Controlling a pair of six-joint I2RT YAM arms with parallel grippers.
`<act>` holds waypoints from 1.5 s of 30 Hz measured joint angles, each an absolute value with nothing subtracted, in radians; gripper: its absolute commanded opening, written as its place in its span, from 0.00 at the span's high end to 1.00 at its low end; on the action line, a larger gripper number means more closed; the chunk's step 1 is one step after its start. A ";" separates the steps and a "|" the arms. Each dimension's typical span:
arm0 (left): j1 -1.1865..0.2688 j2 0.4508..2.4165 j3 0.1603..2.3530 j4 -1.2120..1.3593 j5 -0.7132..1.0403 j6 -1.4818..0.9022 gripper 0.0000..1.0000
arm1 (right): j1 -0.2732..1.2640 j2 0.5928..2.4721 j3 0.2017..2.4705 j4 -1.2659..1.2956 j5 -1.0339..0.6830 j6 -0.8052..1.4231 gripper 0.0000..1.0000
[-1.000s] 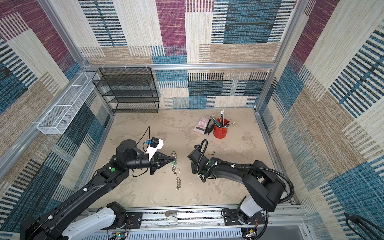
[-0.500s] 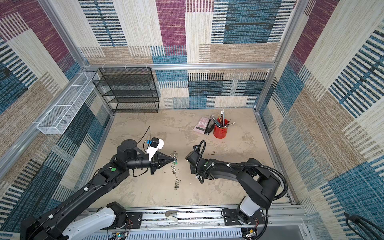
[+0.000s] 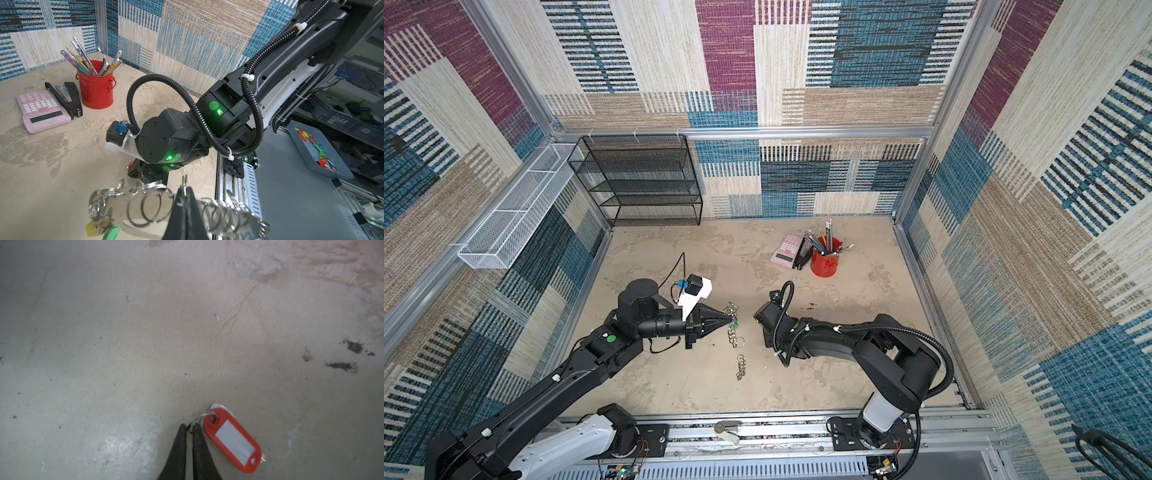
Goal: Put the keys on the keyring
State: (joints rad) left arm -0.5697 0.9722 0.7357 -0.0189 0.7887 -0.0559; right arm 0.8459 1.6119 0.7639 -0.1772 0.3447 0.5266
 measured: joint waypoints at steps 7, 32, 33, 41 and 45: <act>-0.570 0.969 0.736 -0.019 0.789 -0.056 1.00 | 0.846 1.540 0.758 -0.180 0.340 0.527 1.00; -0.570 0.961 0.735 -0.019 0.788 -0.055 1.00 | 0.718 1.396 0.733 -0.226 -0.120 0.462 0.78; -0.570 0.961 0.735 -0.019 0.788 -0.055 1.00 | 0.727 1.412 0.734 -0.225 -0.125 0.455 0.76; -0.570 0.961 0.735 -0.020 0.785 -0.051 1.00 | 0.739 1.464 0.715 -0.197 -0.124 0.440 0.78; -0.570 0.961 0.735 -0.020 0.785 -0.051 1.00 | 0.742 1.496 0.718 -0.191 -0.122 0.428 0.75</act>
State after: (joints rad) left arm -0.5697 0.9611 0.7353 -0.0196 0.7849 -0.0513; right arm 0.7422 1.4960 0.7177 -0.1909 -0.1223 0.4282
